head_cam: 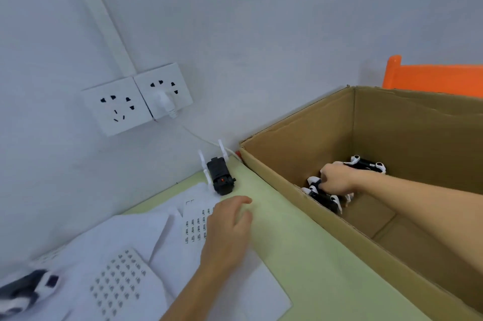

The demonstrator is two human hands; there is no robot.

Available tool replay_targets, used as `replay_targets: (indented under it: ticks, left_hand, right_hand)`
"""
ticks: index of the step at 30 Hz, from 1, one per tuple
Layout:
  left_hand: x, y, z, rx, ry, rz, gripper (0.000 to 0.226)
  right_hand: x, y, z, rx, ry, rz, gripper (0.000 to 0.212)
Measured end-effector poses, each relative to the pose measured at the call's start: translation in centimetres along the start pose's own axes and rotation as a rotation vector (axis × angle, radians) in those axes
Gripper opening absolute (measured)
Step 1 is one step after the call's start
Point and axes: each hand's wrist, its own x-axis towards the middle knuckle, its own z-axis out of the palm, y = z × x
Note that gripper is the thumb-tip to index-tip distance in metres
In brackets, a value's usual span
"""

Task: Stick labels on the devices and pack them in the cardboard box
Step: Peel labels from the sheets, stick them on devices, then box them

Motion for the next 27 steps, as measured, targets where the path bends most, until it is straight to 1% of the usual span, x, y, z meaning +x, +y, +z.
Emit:
replay_targets:
  ticks: [1, 2, 3, 4, 5, 6, 7, 8, 9, 10, 12, 13, 14, 15, 16, 17, 19, 21, 23, 24, 26, 27]
  left_hand:
    - [-0.2, 0.3, -0.2, -0.120, 0.043, -0.015, 0.037]
    - [-0.3, 0.5, -0.6, -0.214, 0.106, -0.025, 0.032]
    - [-0.4, 0.6, -1.1, -0.306, 0.173, -0.053, 0.029]
    - [-0.4, 0.6, -1.7, -0.405, 0.238, -0.102, 0.033]
    - [-0.5, 0.4, -2.2, -0.508, 0.292, -0.161, 0.039]
    - [-0.7, 0.4, -2.7, -0.614, 0.334, -0.211, 0.041]
    - [-0.9, 0.6, -3.2, -0.712, 0.374, -0.244, 0.038]
    - [-1.1, 1.0, -3.6, -0.793, 0.415, -0.259, 0.034]
    - [-1.3, 1.6, -4.0, -0.868, 0.452, -0.258, 0.032]
    - [-1.5, 2.2, -4.4, -0.936, 0.482, -0.250, 0.033]
    - [-2.0, 3.5, -5.8, -1.056, 0.498, -0.239, 0.034]
    - [-2.4, 3.9, -6.6, -1.092, 0.489, -0.240, 0.034]
    - [-2.8, 4.1, -7.5, -1.087, 0.469, -0.238, 0.033]
    - [-3.5, 4.1, -8.4, -1.028, 0.444, -0.222, 0.032]
    - [-4.3, 3.9, -9.5, -0.920, 0.414, -0.190, 0.033]
    - [-5.3, 3.4, -10.8, -0.780, 0.381, -0.147, 0.034]
    - [-7.8, 1.6, -13.8, -0.442, 0.306, -0.061, 0.033]
    - [-11.0, -1.1, -17.1, -0.093, 0.239, -0.022, 0.029]
    - [-14.6, -4.6, -20.2, 0.173, 0.230, -0.050, 0.025]
    - [-16.4, -6.4, -21.5, 0.268, 0.247, -0.077, 0.025]
    - [-19.6, -9.7, -23.4, 0.429, 0.295, -0.135, 0.032]
    - [-20.9, -11.0, -23.9, 0.503, 0.307, -0.154, 0.038]
  right_hand:
    - [-0.9, -0.5, -1.0, 0.070, 0.167, -0.020, 0.020]
    - [-2.0, -1.2, -1.9, 0.155, 0.356, -0.038, 0.021]
    - [-3.3, -2.2, -2.7, 0.240, 0.537, -0.068, 0.028]
    - [-4.9, -3.5, -3.2, 0.316, 0.681, -0.124, 0.031]
    - [-6.7, -4.9, -3.5, 0.378, 0.794, -0.207, 0.030]
    - [-8.8, -6.5, -3.5, 0.410, 0.869, -0.304, 0.028]
    - [-10.9, -8.2, -3.4, 0.404, 0.902, -0.406, 0.027]
    - [-12.9, -9.9, -2.9, 0.377, 0.892, -0.502, 0.026]
    - [-14.7, -11.5, -2.0, 0.323, 0.833, -0.592, 0.026]
    - [-16.2, -13.0, -0.6, 0.254, 0.722, -0.660, 0.027]
    - [-18.4, -15.6, 3.4, 0.105, 0.469, -0.698, 0.036]
    - [-19.0, -16.5, 5.6, 0.037, 0.417, -0.698, 0.040]
    - [-19.3, -17.2, 7.4, -0.034, 0.419, -0.716, 0.043]
    - [-19.4, -17.7, 8.9, -0.096, 0.448, -0.740, 0.044]
    - [-19.3, -18.2, 9.8, -0.150, 0.443, -0.735, 0.042]
    - [-19.1, -18.5, 10.5, -0.165, 0.394, -0.713, 0.038]
    - [-18.4, -18.4, 11.2, -0.181, 0.364, -0.675, 0.039]
    - [-18.0, -18.5, 10.9, -0.203, 0.367, -0.635, 0.034]
    - [-18.2, -19.7, 10.4, -0.246, 0.373, -0.584, 0.025]
    - [-18.3, -20.6, 10.2, -0.282, 0.375, -0.536, 0.025]
    - [-18.5, -22.8, 10.0, -0.383, 0.471, -0.462, 0.027]
    - [-18.7, -24.0, 10.2, -0.375, 0.539, -0.465, 0.024]
